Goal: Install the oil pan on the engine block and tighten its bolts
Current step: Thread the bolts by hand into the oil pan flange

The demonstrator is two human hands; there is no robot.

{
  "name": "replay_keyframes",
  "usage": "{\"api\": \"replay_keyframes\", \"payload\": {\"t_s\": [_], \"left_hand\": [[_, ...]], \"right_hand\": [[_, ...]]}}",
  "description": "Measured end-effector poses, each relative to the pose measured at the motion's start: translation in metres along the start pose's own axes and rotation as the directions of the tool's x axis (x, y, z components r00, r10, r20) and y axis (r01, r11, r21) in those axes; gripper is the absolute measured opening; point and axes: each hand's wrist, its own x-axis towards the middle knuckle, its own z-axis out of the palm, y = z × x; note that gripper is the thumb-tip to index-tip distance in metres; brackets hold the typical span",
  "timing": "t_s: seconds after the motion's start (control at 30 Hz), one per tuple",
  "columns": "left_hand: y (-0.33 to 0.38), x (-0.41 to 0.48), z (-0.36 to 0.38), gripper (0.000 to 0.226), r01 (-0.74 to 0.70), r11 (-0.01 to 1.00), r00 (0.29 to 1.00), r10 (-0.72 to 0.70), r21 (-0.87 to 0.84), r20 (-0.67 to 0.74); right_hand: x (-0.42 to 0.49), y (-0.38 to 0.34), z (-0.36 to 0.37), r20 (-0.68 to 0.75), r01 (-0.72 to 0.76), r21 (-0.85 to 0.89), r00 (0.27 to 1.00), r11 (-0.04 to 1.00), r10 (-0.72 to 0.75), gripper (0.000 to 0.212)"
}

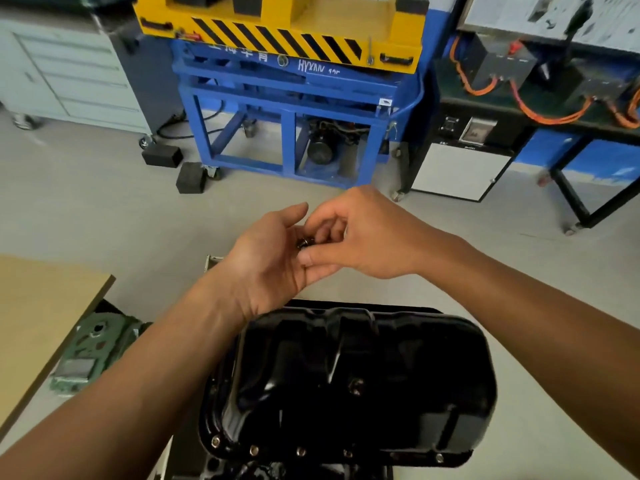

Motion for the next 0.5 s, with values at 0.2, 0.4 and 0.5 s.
{"api": "replay_keyframes", "payload": {"t_s": [0.2,0.4,0.5], "left_hand": [[0.001,0.029,0.002,0.049,-0.002,0.999,0.997,0.006,0.048,-0.078],[-0.011,0.052,0.018,0.041,-0.003,0.975,0.994,0.028,0.222,-0.108],[-0.016,0.064,0.028,0.038,0.008,0.971,0.996,0.015,0.239,-0.093]], "right_hand": [[0.011,0.032,-0.012,0.124,0.008,-0.037,0.992,0.999,-0.003,0.021],[0.007,0.053,-0.008,0.122,0.035,-0.113,0.992,0.993,-0.021,0.014],[-0.003,0.067,-0.013,0.086,-0.002,-0.092,0.996,0.996,0.01,0.014]]}}
